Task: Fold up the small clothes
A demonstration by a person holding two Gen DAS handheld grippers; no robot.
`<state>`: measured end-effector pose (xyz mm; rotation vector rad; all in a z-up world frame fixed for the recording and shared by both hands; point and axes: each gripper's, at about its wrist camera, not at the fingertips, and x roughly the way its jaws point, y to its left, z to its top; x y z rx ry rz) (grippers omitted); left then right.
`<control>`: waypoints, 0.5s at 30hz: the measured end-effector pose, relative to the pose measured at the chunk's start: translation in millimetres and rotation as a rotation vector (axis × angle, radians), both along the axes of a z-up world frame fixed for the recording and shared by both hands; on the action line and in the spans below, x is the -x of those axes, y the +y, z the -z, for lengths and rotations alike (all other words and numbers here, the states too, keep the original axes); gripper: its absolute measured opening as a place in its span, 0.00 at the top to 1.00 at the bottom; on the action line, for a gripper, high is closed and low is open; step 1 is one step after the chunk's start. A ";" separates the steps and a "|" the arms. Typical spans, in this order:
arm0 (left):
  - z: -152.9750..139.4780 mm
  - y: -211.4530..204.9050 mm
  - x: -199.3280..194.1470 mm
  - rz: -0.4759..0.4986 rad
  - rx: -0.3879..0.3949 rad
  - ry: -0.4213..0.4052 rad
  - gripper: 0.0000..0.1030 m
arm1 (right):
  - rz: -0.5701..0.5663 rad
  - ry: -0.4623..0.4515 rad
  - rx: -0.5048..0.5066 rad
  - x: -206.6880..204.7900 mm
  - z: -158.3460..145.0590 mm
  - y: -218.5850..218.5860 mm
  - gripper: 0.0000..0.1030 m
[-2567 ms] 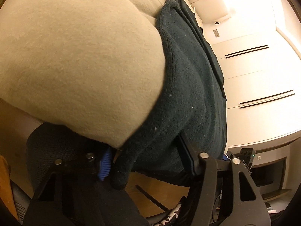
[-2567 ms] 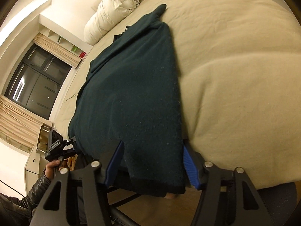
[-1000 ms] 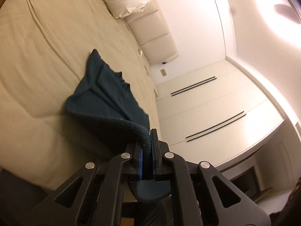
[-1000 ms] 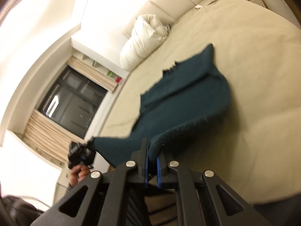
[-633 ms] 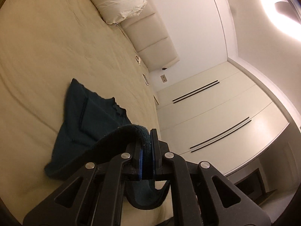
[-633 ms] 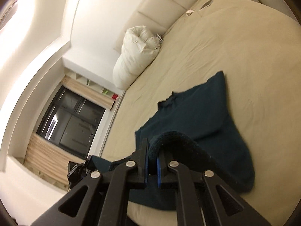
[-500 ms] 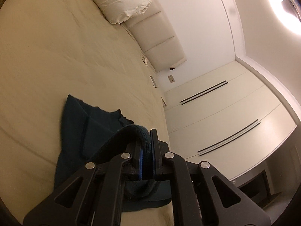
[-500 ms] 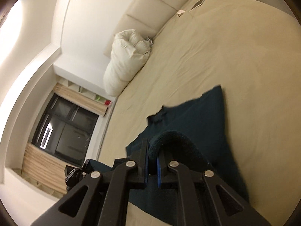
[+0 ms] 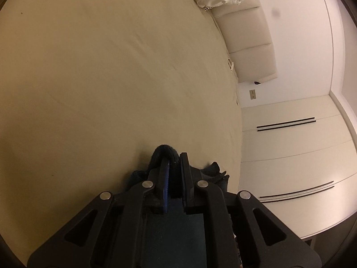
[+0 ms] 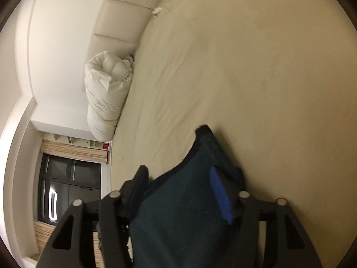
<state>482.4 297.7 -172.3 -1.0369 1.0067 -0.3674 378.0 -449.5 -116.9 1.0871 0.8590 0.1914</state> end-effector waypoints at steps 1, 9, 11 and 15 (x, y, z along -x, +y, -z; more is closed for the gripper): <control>-3.4 6.3 3.0 -0.011 -0.015 -0.011 0.90 | 0.012 -0.005 0.035 4.5 -4.4 -2.4 0.34; -41.5 50.8 53.2 -0.119 -0.035 -0.121 0.26 | -0.004 -0.023 0.175 57.5 -37.4 1.6 0.27; -46.3 41.2 68.7 -0.086 -0.066 -0.135 0.25 | -0.076 -0.002 0.288 71.4 -40.5 21.9 0.27; -29.7 13.3 90.3 0.015 -0.112 -0.064 0.25 | -0.176 0.071 0.449 101.3 -31.6 53.6 0.27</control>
